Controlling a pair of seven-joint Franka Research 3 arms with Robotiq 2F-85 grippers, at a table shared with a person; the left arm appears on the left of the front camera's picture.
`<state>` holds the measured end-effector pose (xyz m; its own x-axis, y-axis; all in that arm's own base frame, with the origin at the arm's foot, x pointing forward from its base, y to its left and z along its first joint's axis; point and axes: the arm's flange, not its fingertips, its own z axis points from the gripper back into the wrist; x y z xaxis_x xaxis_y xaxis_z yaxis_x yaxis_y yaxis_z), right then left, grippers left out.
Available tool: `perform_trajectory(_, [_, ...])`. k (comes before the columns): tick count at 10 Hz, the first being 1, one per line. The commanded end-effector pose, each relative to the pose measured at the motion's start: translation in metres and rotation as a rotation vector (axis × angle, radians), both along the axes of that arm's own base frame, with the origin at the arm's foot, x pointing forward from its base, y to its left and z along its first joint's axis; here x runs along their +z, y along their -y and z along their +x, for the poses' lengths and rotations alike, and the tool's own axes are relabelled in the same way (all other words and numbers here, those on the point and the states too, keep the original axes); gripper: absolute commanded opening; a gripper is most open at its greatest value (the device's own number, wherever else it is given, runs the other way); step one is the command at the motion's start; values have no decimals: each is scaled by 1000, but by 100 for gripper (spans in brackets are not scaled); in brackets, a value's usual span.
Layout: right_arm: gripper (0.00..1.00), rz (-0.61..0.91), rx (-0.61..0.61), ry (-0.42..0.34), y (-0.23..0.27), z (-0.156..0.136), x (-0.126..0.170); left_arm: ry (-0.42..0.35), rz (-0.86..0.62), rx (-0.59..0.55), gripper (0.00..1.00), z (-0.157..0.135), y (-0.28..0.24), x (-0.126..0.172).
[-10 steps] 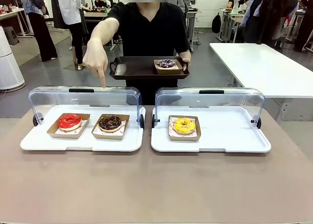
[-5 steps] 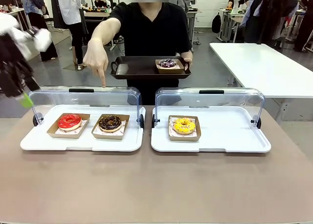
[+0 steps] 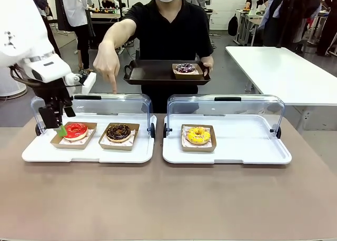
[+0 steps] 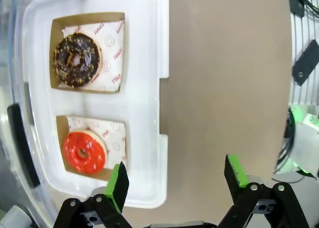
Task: Provide the desired donut to the person.
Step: Pick up and lift the Paper togo box containing the Donut pointed at by the person.
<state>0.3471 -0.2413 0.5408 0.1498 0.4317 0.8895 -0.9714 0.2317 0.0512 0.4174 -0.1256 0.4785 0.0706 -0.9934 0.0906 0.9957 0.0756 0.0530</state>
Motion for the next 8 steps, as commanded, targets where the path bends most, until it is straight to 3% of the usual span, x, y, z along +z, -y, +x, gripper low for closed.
perform_trajectory(1, [100, 18, 0, 7, 0, 0, -1, 4, -37, -55, 100, 7, 1, -21])
perform_trajectory(4, [100, 18, 0, 7, 0, 0, -1, 24, -95, -120, 100, 11, 6, -39])
perform_trajectory(5, [100, 18, 0, 7, 0, 0, -1, -18, -139, -88, 100, 1, 1, -30])
perform_trajectory(6, [100, 18, 0, 7, 0, 0, -1, 8, -42, -85, 100, 14, 9, -37])
perform_trajectory(8, [100, 18, 0, 7, 0, 0, -1, 8, -42, -85, 100, 14, 9, -37])
